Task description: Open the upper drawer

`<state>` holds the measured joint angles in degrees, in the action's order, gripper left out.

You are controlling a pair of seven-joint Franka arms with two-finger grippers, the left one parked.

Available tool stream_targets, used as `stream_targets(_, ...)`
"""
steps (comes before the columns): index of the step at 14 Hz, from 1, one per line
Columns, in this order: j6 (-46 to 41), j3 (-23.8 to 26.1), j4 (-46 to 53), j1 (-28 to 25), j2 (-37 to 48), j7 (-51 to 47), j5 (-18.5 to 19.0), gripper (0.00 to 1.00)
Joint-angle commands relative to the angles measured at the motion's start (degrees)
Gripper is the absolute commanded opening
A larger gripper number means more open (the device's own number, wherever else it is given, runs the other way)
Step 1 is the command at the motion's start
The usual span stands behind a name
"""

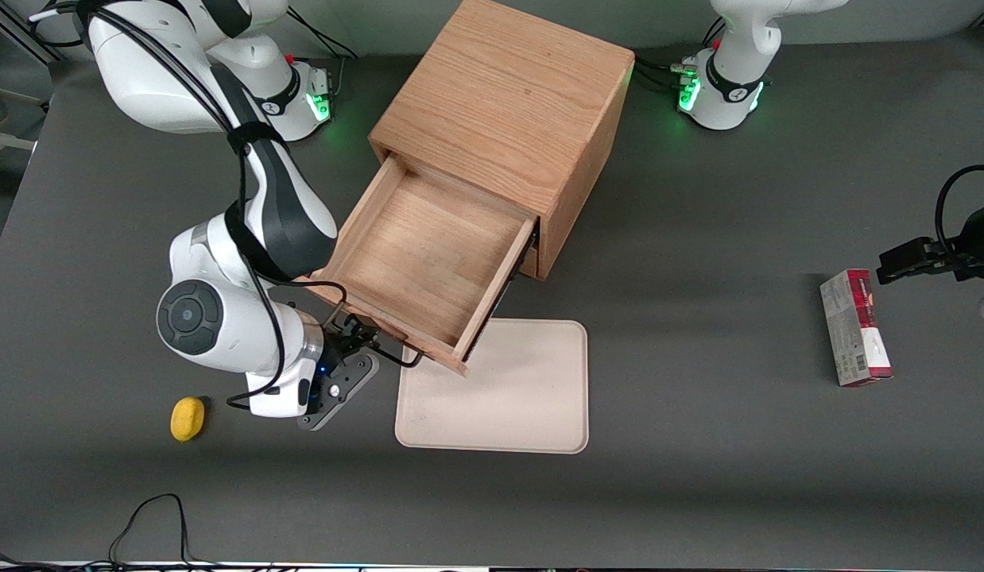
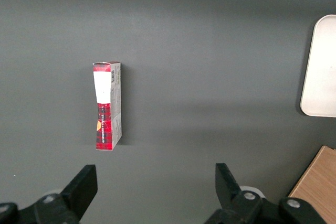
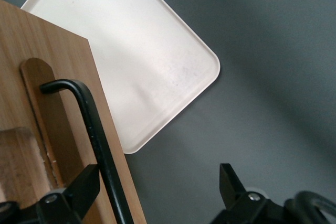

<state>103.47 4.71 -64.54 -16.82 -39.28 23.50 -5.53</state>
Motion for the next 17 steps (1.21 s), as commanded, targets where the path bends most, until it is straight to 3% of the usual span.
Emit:
stream_targets(1, 0.07, 0.12, 3.72, 0.82, -1.6, 1.02, 0.96, 1.0)
stream_targets(9, -16.0, -0.05, 6.45, 1.69, 4.28, 3.55, 0.87, 1.0)
stream_targets(14, -17.25, -5.49, -13.11, 1.26, 20.0, 1.9, 1.83, 1.0)
stream_targets(17, -12.52, -8.82, -27.42, 1.26, 30.79, -1.26, 3.06, 1.0)
